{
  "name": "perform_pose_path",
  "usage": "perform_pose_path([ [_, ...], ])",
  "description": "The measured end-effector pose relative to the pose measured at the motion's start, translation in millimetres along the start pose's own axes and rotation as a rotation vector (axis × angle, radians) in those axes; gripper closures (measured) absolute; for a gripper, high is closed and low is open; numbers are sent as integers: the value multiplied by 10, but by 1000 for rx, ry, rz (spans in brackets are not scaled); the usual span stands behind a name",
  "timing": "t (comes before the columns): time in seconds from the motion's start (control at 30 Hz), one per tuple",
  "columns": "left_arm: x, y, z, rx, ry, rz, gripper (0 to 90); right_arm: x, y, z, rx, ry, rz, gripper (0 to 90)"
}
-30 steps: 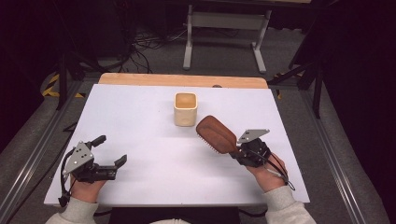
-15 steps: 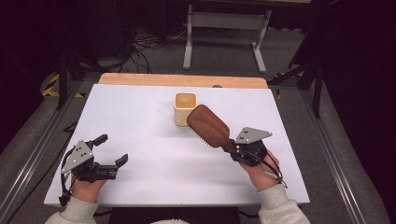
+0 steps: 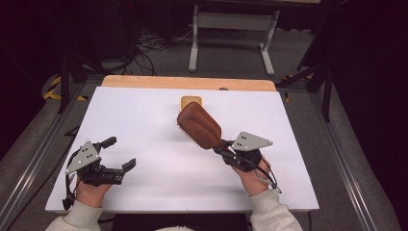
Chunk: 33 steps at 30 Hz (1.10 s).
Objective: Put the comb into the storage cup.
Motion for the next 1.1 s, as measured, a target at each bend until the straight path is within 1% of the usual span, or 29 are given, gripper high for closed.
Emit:
perform_pose_path([
  [0.03,13,-8,13,-3,5,-9,3,24,16,5,-1,-11,2,723],
  [0.13,39,-22,49,-22,-6,-24,2,107,74,12,-3,-45,12,723],
  [0.17,48,-36,64,-41,-13,-34,2,125,89,11,-6,-48,15,723],
  [0.27,75,-51,91,-43,-9,-48,1,192,157,3,-18,-64,25,723],
  [0.33,90,-65,110,-43,-5,-49,1,220,190,-6,-20,-73,31,723],
  [0.4,123,-86,152,-46,-8,-62,2,238,210,-16,-24,-76,34,723],
  [0.47,166,-120,187,-57,3,-78,3,248,223,-22,-19,-85,36,722],
  [0.57,217,-155,237,-46,11,-95,3,255,234,-26,-22,-97,42,722],
  [0.6,237,-172,259,-49,7,-102,2,260,241,-29,-19,-100,43,722],
  [0.67,280,-194,309,-39,7,-111,3,270,246,-41,-22,-103,45,722],
  [0.73,315,-213,350,-37,2,-120,3,279,252,-51,-22,-107,42,722],
  [0.87,403,-260,439,-51,3,-144,4,291,256,-65,-19,-109,46,722],
  [1.0,488,-293,513,-66,-2,-160,6,291,262,-63,-23,-114,45,722],
  [1.1,554,-319,559,-69,2,-171,9,295,267,-64,-24,-116,43,722],
])
Point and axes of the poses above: each handheld gripper's, and its own axes: x roughly forward along the jaws, z roughly out of its top, y roughly to its left, the point moved 8 cm from there along x, roughly forward along the jaws, and after that the axes turned 10 degrees about -y, right-handed, at the moved point
